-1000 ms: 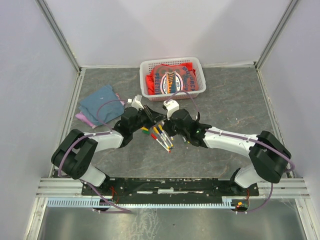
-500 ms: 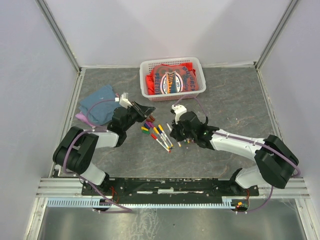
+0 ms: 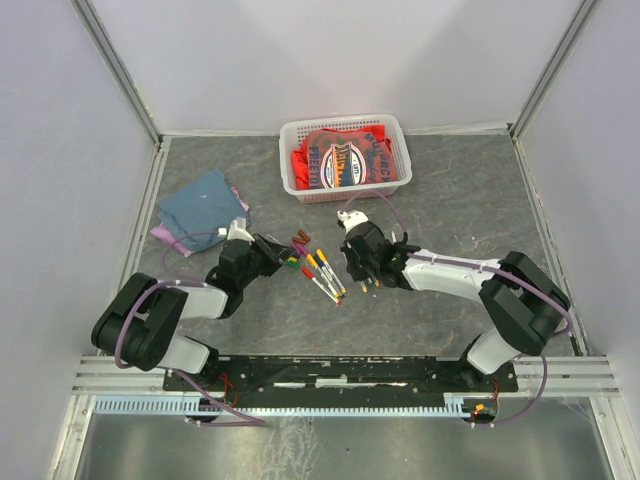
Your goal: Open the pen caps
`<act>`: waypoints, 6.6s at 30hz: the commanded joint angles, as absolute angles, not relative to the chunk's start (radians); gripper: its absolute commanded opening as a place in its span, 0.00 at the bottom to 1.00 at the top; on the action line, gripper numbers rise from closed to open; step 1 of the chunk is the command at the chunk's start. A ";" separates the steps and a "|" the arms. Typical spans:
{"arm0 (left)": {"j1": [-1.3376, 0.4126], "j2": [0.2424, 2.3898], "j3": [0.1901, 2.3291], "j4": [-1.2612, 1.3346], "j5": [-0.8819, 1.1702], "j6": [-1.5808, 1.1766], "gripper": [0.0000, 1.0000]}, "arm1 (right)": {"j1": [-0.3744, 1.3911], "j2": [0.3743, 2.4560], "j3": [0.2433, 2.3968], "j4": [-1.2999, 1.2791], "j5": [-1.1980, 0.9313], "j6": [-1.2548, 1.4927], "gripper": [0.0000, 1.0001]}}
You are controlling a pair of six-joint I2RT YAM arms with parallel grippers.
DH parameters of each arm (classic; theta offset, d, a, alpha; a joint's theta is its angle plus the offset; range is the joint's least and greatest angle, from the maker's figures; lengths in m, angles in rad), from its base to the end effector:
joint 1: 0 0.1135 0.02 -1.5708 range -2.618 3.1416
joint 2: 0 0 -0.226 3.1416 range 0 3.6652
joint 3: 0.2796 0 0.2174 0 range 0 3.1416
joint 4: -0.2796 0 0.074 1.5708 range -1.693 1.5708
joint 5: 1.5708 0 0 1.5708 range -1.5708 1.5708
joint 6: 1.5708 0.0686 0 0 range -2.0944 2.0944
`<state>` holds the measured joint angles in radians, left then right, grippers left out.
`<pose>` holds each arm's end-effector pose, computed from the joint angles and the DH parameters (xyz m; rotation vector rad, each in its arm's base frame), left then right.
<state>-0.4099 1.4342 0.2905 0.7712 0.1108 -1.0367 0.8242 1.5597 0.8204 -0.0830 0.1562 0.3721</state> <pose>0.2380 -0.1117 0.1203 -0.5701 2.0163 -1.0334 0.2176 0.2194 0.1392 -0.4685 2.3681 0.3776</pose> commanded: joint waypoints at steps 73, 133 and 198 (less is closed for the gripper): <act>-0.441 1.365 0.186 0.679 0.000 -1.103 0.52 | 0.830 1.616 0.936 -0.139 0.322 0.320 0.38; -0.443 1.339 0.308 0.749 0.140 -1.136 0.56 | 0.957 1.809 1.043 -0.194 0.281 0.361 0.01; -0.498 1.613 0.354 1.162 0.345 -1.207 0.03 | 0.905 1.491 0.946 -0.080 0.046 0.444 0.01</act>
